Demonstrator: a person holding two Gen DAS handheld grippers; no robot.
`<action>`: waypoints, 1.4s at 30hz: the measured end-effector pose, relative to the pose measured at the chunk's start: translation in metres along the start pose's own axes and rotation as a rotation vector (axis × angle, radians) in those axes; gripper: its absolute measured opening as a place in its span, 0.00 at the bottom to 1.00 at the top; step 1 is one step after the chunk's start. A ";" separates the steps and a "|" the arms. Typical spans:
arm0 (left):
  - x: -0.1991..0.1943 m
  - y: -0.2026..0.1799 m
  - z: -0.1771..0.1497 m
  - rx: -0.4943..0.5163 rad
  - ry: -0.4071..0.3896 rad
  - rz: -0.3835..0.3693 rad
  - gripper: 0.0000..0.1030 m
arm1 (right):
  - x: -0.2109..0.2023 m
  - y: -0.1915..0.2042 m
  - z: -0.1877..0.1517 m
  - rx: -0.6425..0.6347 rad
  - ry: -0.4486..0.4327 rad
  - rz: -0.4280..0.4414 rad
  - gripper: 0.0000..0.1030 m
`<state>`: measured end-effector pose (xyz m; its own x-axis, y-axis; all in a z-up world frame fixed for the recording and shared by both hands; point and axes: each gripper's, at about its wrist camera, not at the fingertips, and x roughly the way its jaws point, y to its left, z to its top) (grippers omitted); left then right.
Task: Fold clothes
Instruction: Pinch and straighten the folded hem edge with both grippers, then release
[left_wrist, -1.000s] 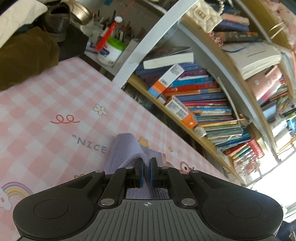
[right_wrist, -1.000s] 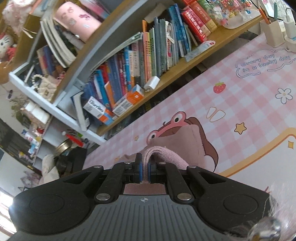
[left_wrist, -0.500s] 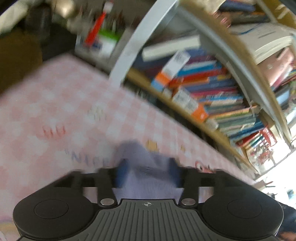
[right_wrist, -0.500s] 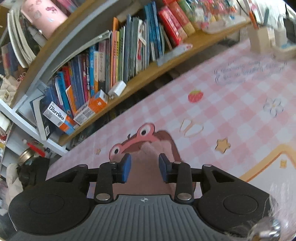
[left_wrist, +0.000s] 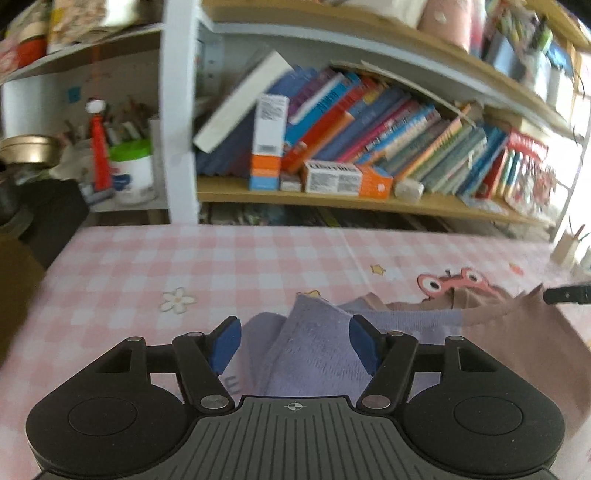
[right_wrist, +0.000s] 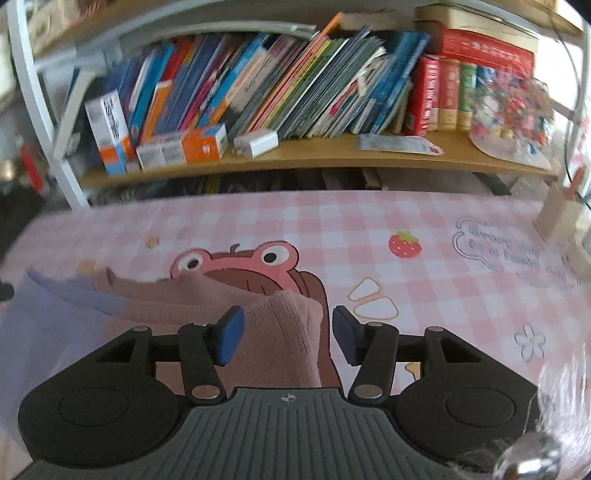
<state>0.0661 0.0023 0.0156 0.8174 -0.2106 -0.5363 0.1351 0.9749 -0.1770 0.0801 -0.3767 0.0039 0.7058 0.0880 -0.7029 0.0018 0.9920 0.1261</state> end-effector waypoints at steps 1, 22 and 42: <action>0.001 -0.001 0.001 0.006 -0.004 -0.003 0.54 | 0.004 0.002 0.000 -0.015 0.009 -0.004 0.38; 0.077 -0.003 -0.018 0.074 0.157 0.126 0.10 | 0.063 0.013 0.007 -0.045 0.025 -0.061 0.05; -0.038 -0.018 -0.021 -0.053 0.039 0.088 0.29 | -0.054 0.005 -0.040 -0.004 -0.095 -0.003 0.40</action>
<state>0.0205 -0.0083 0.0217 0.8022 -0.1284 -0.5830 0.0334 0.9847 -0.1709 0.0139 -0.3728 0.0142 0.7700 0.0767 -0.6334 0.0013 0.9926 0.1217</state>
